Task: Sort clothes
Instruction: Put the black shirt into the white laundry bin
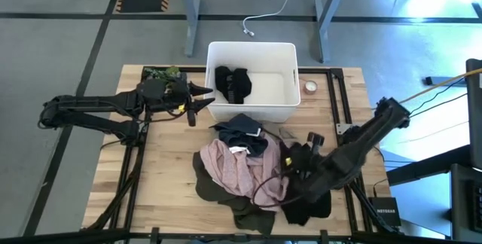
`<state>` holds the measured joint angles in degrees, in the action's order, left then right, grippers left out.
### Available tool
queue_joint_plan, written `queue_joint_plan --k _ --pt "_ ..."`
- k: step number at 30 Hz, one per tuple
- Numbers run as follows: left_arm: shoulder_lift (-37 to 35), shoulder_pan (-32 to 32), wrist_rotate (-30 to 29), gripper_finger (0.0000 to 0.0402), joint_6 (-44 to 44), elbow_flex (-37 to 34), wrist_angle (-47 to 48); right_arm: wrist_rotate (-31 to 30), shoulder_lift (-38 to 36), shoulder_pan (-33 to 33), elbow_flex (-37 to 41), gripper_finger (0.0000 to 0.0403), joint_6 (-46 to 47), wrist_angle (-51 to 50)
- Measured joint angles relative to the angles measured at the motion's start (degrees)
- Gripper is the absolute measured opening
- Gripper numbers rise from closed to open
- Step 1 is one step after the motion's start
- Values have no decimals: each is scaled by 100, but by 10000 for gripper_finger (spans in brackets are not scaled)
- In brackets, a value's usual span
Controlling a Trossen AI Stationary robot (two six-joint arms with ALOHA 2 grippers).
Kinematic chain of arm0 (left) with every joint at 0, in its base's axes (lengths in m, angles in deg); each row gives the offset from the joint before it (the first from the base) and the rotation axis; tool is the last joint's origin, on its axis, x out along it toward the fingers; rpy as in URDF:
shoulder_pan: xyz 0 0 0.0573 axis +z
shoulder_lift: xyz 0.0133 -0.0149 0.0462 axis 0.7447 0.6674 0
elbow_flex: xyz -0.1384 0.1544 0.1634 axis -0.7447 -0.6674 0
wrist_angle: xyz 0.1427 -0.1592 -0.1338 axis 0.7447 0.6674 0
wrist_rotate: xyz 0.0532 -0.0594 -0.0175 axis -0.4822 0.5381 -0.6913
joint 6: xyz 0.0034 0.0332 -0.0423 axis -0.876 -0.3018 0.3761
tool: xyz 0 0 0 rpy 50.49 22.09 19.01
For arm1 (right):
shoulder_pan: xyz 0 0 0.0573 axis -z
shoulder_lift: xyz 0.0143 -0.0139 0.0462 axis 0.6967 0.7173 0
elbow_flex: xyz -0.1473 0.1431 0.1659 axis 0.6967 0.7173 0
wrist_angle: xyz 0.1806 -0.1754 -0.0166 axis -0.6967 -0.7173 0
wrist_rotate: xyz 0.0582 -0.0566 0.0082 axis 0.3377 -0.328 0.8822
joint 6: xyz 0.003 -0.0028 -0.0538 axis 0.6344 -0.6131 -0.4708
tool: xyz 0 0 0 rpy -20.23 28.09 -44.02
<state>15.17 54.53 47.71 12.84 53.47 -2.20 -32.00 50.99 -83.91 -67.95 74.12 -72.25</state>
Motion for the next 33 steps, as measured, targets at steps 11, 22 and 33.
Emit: queue_joint_plan --k 11,22,33 --pt "0 2 0 157 29 2 144 -3916 -109 23 -2475 7 -2293 423" --pt "0 2 0 157 -3 2 60 -5223 -107 1910 -3925 10 -6056 2256" --pt "0 2 0 157 -318 2 61 -2191 278 4415 -3996 16 -5635 3003"
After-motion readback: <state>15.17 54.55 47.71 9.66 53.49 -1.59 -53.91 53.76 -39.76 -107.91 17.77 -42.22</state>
